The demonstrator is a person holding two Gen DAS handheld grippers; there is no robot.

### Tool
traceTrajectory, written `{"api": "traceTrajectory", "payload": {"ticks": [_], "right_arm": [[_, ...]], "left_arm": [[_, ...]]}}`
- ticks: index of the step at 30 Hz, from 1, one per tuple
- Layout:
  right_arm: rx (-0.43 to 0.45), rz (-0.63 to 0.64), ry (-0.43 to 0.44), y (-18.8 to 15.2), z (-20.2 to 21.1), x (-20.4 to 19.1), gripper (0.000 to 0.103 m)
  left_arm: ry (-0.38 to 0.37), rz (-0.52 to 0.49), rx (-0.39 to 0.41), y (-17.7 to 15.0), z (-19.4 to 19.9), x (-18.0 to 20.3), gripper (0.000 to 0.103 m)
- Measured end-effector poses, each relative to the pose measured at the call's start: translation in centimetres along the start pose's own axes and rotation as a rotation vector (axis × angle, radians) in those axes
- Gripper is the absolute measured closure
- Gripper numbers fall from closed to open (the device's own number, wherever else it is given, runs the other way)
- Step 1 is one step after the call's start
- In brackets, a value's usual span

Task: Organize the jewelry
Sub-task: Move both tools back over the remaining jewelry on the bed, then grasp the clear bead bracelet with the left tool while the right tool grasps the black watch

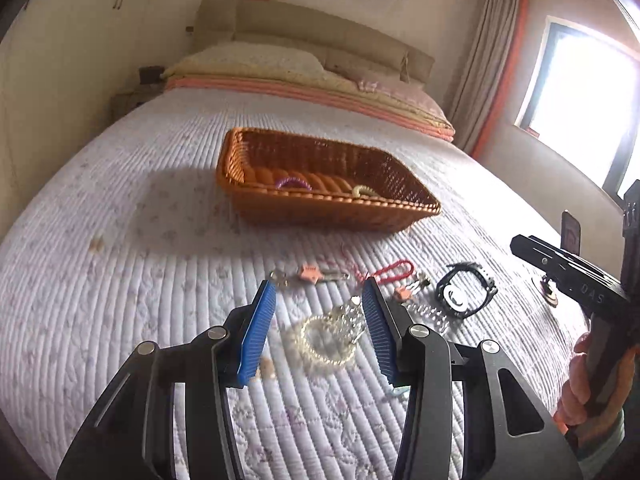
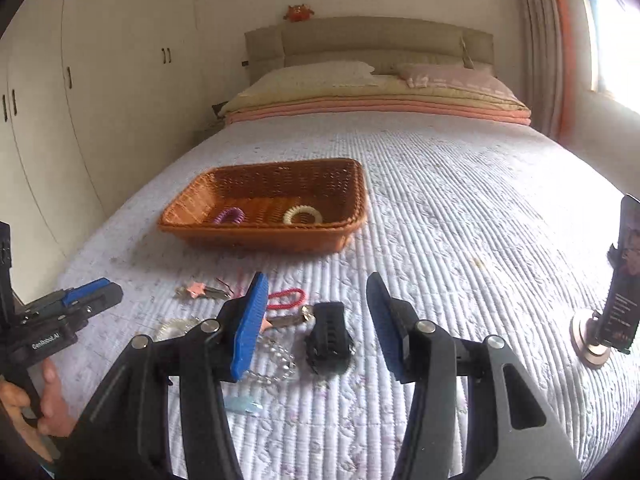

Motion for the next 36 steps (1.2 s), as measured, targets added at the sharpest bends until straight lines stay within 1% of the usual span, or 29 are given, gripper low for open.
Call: {"api": "traceTrajectory", "payload": {"ticks": [1,2,3,4,7,10,15,17,20,24,27,28,30,31,34,36], "right_arm": [[-0.019,-0.006,-0.006,-0.6,-0.6,0.2,0.055],[-0.03,-0.01,-0.005,-1.2,-1.0,0.2,0.055],[-0.039,-0.012,-0.011,-1.6,-1.2,0.4,0.055],[-0.052,-0.009,-0.028,-1.8,-1.8,0.4,0.055],[-0.095,0.005,-0.055,-2.2,-3.0,0.7,0.055],[-0.143,-0.003,-0.055,-2.2,-4.5,1.2,0.055],[-0.142,-0.027,-0.052,-2.7,-5.3,2.4,0.056],[-0.136,-0.048,-0.055,-2.9,-5.2,3.3,0.057],[-0.145,-0.073,-0.062,-2.9,-5.3,4.6,0.058],[-0.193,-0.106,-0.062,-3.0,-6.6,6.2,0.061],[-0.249,-0.115,-0.012,-3.0,-7.8,6.7,0.061],[-0.27,-0.109,-0.005,-3.0,-8.2,6.7,0.061],[-0.28,-0.118,-0.027,-3.0,-8.6,7.1,0.061],[-0.279,-0.132,-0.01,-2.9,-8.6,7.4,0.061],[-0.244,-0.158,0.074,-2.5,-7.6,7.7,0.061],[-0.208,-0.145,0.075,-2.3,-6.6,7.7,0.061]], "left_arm": [[0.005,0.007,-0.011,-0.5,-0.6,-0.2,0.061],[0.009,0.014,-0.029,-0.9,-1.4,-0.5,0.065],[0.009,0.018,-0.041,-1.2,-1.9,-0.7,0.067],[0.007,0.027,-0.059,-1.5,-2.6,-0.8,0.07],[0.014,0.041,-0.092,-1.8,-4.0,-1.2,0.07],[0.015,0.043,-0.113,-1.8,-4.7,-1.2,0.07],[0.023,0.049,-0.142,-2.0,-5.4,-1.1,0.07],[0.043,0.048,-0.16,-2.0,-5.9,-1.1,0.07],[0.097,0.016,-0.169,-2.1,-6.4,-0.5,0.07],[0.172,-0.036,-0.176,-2.1,-6.7,0.5,0.07],[0.205,-0.067,-0.176,-2.2,-6.7,0.9,0.075],[0.207,-0.073,-0.176,-2.3,-6.7,1.0,0.079],[0.209,-0.072,-0.172,-2.3,-6.7,1.1,0.082],[0.204,-0.068,-0.168,-2.3,-6.6,1.0,0.083],[0.172,-0.047,-0.154,-2.4,-6.4,0.6,0.084],[0.144,-0.03,-0.148,-2.4,-6.3,0.2,0.084]]}}
Point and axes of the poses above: each gripper's, at about its wrist camera, not at the fingertips, and z roughly against the way its jaws point, x to its right, y to its top, the point moved 5 cm from there along -z, roughly the way its jaws point, and after that the axes turned 12 degrees about -x, right-handed, at the moved point
